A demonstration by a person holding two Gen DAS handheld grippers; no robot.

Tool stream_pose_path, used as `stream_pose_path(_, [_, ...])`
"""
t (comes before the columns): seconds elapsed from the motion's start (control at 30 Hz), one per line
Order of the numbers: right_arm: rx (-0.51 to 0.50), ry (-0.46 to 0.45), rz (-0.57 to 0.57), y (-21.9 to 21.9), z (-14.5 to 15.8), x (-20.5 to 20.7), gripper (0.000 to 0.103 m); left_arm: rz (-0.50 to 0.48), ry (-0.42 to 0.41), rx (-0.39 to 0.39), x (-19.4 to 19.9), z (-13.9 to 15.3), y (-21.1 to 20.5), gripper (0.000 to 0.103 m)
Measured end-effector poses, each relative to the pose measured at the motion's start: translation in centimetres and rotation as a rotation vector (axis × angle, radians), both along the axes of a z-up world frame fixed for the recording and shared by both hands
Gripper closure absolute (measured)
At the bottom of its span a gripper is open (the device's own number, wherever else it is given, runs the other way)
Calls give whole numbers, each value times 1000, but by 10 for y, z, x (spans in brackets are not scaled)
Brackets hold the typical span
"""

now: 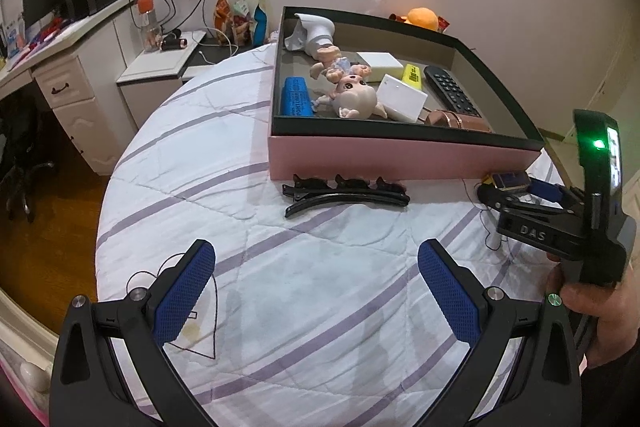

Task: Organize rigid objects
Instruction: 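Close the right tool on the blue rectangular pack, then lift the blue pack with the right tool and carry it over the box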

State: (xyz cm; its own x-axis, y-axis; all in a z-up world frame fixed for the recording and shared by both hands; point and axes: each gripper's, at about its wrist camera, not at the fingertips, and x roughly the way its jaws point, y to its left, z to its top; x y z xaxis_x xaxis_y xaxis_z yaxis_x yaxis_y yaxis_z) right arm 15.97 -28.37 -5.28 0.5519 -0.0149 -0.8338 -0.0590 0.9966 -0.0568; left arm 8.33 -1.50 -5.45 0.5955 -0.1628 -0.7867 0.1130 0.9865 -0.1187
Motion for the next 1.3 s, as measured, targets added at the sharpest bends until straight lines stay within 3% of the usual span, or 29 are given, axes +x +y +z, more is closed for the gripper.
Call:
stream_pose_path(0.13, [56,-7,-19,-8,-2,0,19,-1,4,0,0,-1,0,0])
stream_pose_path(0.53, [98,-9,-9,2,7,-22,21,-9,-18,4,-1,6,-5,0])
stream_pose_path(0.9, [135,-105,80,42,70,-40,21,43,-113,22,6,40,7,0])
stream_pose_path(1.07, [126,-152,90,44,96,-15,21,76,-165,21,31,58,15,1])
stream_pose_path(1.3, [105,-117,83,40,87,50,21,84,-174,23,76,59,10,0])
